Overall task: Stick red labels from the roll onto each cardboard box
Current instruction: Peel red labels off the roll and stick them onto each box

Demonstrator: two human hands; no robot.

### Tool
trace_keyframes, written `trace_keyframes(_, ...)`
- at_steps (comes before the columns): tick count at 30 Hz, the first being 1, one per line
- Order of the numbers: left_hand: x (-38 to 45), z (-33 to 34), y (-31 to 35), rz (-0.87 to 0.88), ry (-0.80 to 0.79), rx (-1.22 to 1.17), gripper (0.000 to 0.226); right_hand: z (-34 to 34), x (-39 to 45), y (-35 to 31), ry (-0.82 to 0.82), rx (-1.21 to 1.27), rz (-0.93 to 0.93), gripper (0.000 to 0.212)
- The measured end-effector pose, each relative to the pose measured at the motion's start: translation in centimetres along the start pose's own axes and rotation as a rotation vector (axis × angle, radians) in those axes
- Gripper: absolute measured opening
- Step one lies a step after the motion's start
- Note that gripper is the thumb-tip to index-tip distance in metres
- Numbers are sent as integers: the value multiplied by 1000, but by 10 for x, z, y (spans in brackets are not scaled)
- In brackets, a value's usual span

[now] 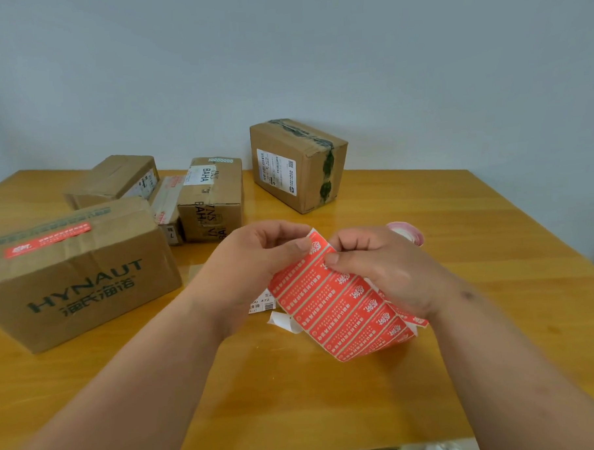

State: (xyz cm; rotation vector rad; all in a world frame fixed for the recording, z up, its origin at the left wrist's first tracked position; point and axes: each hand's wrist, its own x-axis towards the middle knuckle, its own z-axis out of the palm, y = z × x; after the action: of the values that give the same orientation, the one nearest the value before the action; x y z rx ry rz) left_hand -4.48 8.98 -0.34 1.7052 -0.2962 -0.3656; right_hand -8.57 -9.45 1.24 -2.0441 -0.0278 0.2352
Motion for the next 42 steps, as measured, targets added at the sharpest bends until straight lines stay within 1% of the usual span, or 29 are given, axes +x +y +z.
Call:
trace_keyframes(2, 1, -1, 2, 9, -33, 71, 19, 2, 1, -2, -17, -42, 12, 14)
trace_keyframes(6, 2, -2, 4, 22, -59, 195, 31, 6, 1, -7, -46, -172, 15, 15)
trace_keyframes(11, -2, -3, 5, 17, -66, 337, 28, 11, 2, -11, -53, -341, -12, 20)
trace_keyframes(14, -5, -3, 4, 13, -85, 464, 27, 14, 4, -12, -63, -426, -32, 21)
trace_keyframes(17, -5, -1, 2, 19, -89, 543, 29, 15, 4, -13, -57, -484, -47, 21)
trace_keyframes(22, -5, 1, -5, 26, -45, 410, 34, 17, 4, -14, -20, -533, -67, 23)
trace_keyframes(27, -7, 4, -9, 31, -41, 322, 34, 16, 3, -14, -17, -566, -82, 20)
trace_keyframes(38, -9, 7, -11, 52, -28, 284, 33, 17, 4, -9, 1, -529, -100, 20)
trace_keyframes(42, -9, 6, -11, 33, -30, 281, 36, 15, 5, -8, 0, -495, -77, 26)
